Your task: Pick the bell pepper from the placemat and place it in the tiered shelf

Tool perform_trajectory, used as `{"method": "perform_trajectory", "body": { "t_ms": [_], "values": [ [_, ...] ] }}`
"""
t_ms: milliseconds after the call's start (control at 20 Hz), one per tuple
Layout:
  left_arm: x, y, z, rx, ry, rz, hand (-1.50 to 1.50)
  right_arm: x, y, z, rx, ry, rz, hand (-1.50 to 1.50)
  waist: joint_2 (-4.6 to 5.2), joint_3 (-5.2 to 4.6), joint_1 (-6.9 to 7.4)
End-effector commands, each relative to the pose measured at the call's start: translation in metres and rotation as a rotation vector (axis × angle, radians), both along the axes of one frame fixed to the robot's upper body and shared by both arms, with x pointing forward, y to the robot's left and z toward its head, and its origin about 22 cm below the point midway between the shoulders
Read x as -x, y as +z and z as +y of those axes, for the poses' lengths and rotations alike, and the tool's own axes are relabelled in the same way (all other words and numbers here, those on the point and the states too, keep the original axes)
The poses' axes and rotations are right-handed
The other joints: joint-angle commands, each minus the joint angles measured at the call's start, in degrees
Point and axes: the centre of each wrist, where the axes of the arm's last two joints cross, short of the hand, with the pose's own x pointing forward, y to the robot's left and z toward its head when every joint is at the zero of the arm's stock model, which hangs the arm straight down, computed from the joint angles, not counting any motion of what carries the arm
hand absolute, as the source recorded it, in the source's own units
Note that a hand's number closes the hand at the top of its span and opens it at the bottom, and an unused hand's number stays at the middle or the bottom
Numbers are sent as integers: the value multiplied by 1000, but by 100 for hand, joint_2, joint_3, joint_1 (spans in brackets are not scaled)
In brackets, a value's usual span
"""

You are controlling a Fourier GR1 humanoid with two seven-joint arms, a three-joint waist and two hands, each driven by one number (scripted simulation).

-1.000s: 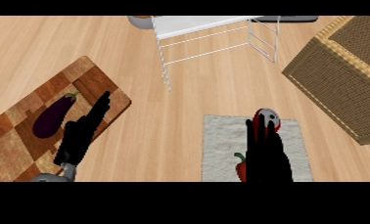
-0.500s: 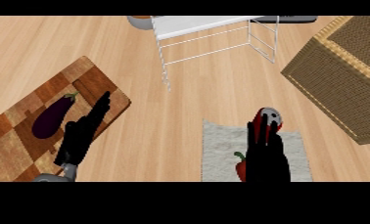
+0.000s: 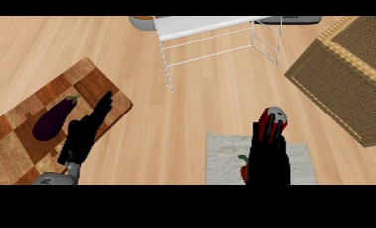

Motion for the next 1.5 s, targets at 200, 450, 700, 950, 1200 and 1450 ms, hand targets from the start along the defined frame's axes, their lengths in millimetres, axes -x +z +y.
{"method": "perform_trajectory", "body": {
  "t_ms": [200, 450, 700, 950, 1200, 1450],
  "values": [
    [-5, 5, -8, -2, -7, 20, 0, -15, -29, 24, 7, 34, 81, 150, 97, 53, 43],
    [7, 0, 3, -7, -8, 15, 0, -12, -32, 0, 21, 41, 49, 150, 87, 52, 24],
    [9, -4, -2, 1, 0, 20, 0, -8, -24, 12, 78, 23, -45, 150, 81, 51, 6],
    [1, 7, 0, -4, -17, 11, 0, -58, 50, -37, -59, 189, 139, 150, 98, 43, 37],
    [3, 2, -1, -6, -9, 8, 0, -107, 118, -75, -128, 255, 207, 150, 108, 28, 85],
    [1, 7, 0, -2, -12, 26, 0, -144, 219, -92, -96, 242, 107, 150, 72, 36, 79]
  ]
}}
